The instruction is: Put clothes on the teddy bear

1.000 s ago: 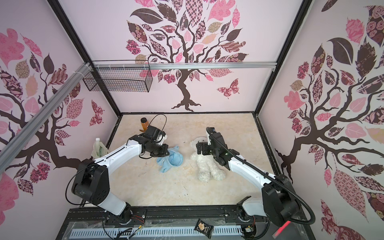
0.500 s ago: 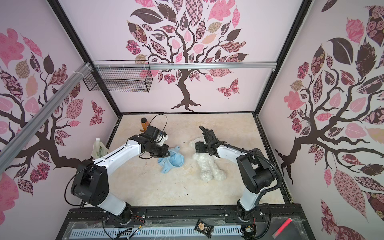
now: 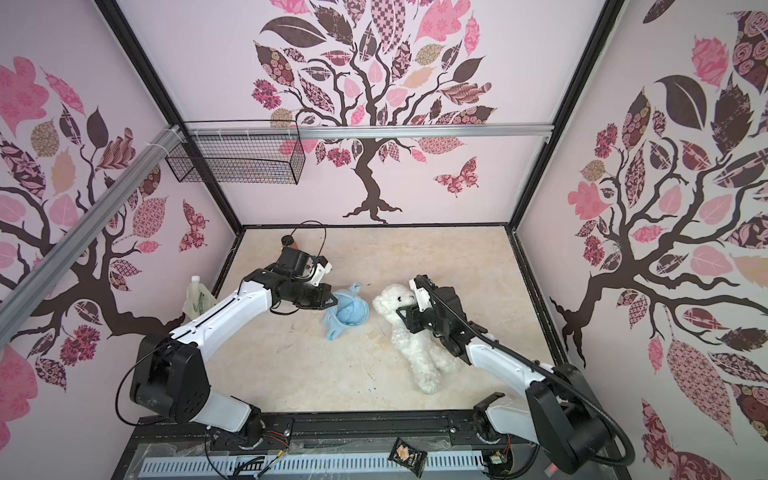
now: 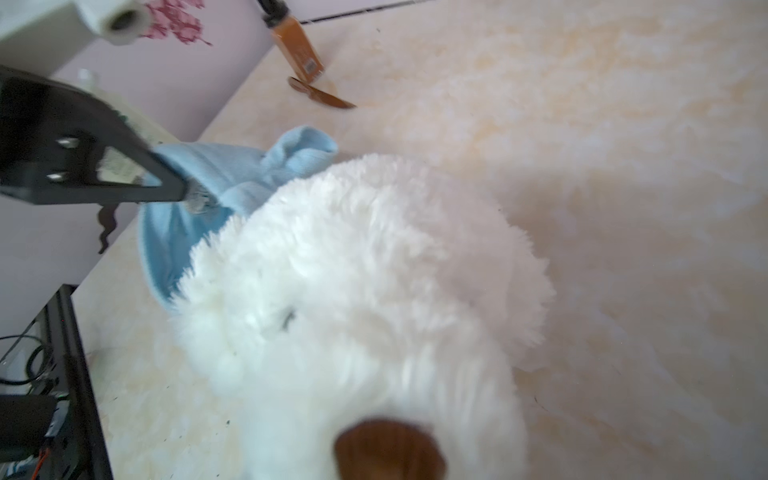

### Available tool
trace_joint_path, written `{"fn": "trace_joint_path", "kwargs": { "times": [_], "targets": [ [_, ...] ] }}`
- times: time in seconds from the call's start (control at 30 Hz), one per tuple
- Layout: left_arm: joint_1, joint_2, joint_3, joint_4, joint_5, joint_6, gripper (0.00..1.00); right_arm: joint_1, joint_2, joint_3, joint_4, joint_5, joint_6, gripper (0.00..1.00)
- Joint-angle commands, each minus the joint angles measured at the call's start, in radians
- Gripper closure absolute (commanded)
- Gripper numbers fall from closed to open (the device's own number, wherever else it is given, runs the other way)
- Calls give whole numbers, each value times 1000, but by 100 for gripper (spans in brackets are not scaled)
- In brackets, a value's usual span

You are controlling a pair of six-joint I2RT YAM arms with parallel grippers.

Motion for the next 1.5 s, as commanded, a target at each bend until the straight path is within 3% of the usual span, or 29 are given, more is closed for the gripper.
{"fn": "trace_joint_path", "kwargs": {
  "times": [0.0,0.23,0.43,0.63,0.8,0.87,1.1,1.47],
  "targets": [
    [0,-24,30,-40,-21,104,100,69,-109,2,33,-51,-72,63],
    [0,-25,56,-64,-33,175,100,163,-158,-1,-58,-7,-125,64],
    [-2,-6,55,-76,-7,200,100,243,-61,79,-162,10,-223,65],
    [-11,-6,49,-84,7,223,100,292,37,160,-191,-163,-245,67],
    [-21,-3,49,-92,19,236,100,297,129,224,-160,-400,-200,67],
    [-28,-4,46,-95,22,240,100,295,165,247,-156,-432,-203,68],
    [-50,-8,45,-115,17,259,100,198,292,286,-69,-259,-122,71],
    [-97,1,48,-136,15,273,100,200,310,200,118,-74,-56,72]
  ]
}}
